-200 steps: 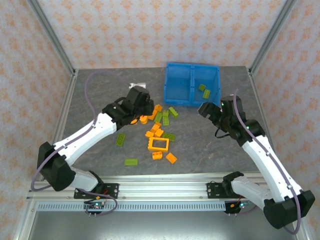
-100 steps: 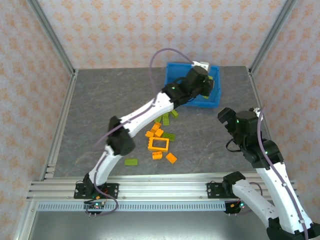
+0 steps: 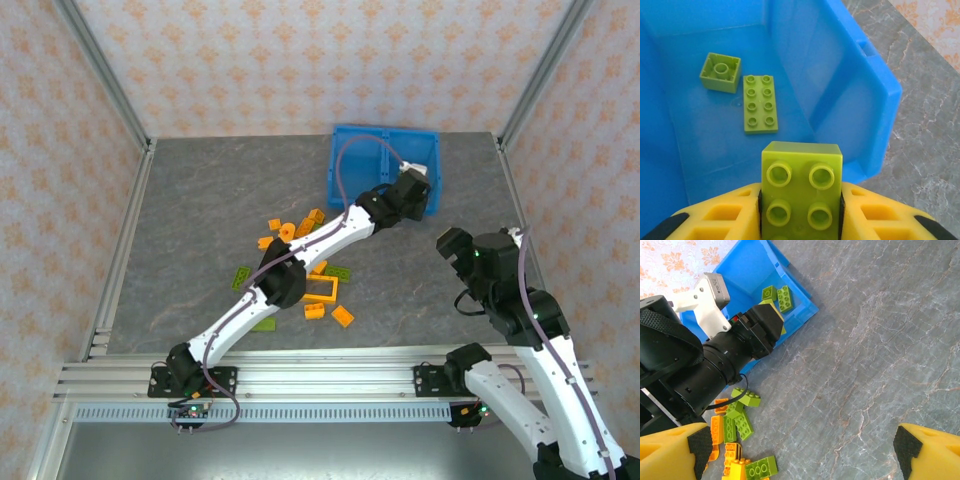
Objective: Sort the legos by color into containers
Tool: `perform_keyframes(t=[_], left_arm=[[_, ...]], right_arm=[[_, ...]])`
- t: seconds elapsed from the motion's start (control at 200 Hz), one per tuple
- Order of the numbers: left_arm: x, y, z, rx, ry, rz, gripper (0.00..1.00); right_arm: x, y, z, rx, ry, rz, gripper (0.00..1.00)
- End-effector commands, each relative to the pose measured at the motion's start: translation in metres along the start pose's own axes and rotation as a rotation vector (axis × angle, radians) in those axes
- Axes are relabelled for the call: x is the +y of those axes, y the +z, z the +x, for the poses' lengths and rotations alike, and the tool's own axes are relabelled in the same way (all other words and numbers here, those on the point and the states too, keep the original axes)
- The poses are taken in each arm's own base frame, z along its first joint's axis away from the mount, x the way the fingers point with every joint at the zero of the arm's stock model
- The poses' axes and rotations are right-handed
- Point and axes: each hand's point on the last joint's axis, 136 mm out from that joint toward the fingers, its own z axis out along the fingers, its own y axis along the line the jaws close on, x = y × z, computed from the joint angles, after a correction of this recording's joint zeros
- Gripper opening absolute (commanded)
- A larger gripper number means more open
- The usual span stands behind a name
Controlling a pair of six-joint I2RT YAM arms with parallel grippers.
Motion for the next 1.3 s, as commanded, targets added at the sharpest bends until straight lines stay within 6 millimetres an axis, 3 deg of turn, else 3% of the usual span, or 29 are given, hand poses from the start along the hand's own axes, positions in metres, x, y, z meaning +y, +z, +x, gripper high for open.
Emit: perform_keyframes(t=[0.0, 0.17, 0.315, 0.42, 0.51, 0.616, 0.716, 0.821, 0.931, 1.016, 1.046, 1.296], left_arm=[[-0.003, -0.028, -0.057, -0.156, -0.037, -0.006, 0.37], [-0.002, -0.035, -0.077, -0.234, -0.062, -0.019, 0.42], [0.002, -0.043, -0.094, -0.298, -0.078, -0.047, 0.53], [0.004, -0.059, -0.114, -0.356, -0.085, -0.067, 0.6], [0.003, -0.077, -0.131, -0.387, -0.087, -0.063, 0.61], [0.001, -0.114, -0.155, -0.407, -0.117, -0.046, 0.61], [0.0, -0.169, -0.18, -0.414, -0.144, -0.014, 0.61], [0.002, -0.228, -0.193, -0.382, -0.104, 0.016, 0.61], [0.016, -0.274, -0.184, -0.322, -0.021, -0.004, 0.63], [0.037, -0.302, -0.162, -0.267, 0.03, -0.046, 0.65], [0.045, -0.324, -0.16, -0.278, 0.032, -0.049, 0.66], [0.132, -0.392, -0.062, -0.174, 0.035, -0.179, 0.77]], right_arm=[[-0.005, -0.001, 0.005, 0.017, -0.001, 0.013, 0.95], [-0.003, -0.002, 0.005, 0.024, 0.011, 0.004, 0.95], [-0.004, -0.005, 0.006, 0.032, 0.01, 0.008, 0.95], [-0.004, -0.005, 0.007, 0.036, 0.012, 0.009, 0.95], [-0.004, -0.006, 0.007, 0.037, 0.011, 0.008, 0.95], [-0.005, -0.005, 0.006, 0.032, 0.005, 0.01, 0.95], [-0.004, -0.001, 0.009, 0.039, -0.01, 0.006, 0.95], [0.015, 0.007, 0.021, 0.103, -0.081, -0.086, 0.94], [0.042, 0.018, 0.041, 0.223, -0.185, -0.193, 0.94], [0.054, 0.028, 0.057, 0.323, -0.261, -0.213, 0.93], [0.058, 0.031, 0.064, 0.357, -0.289, -0.221, 0.93], [0.094, 0.064, 0.123, 0.583, -0.582, -0.184, 0.92]])
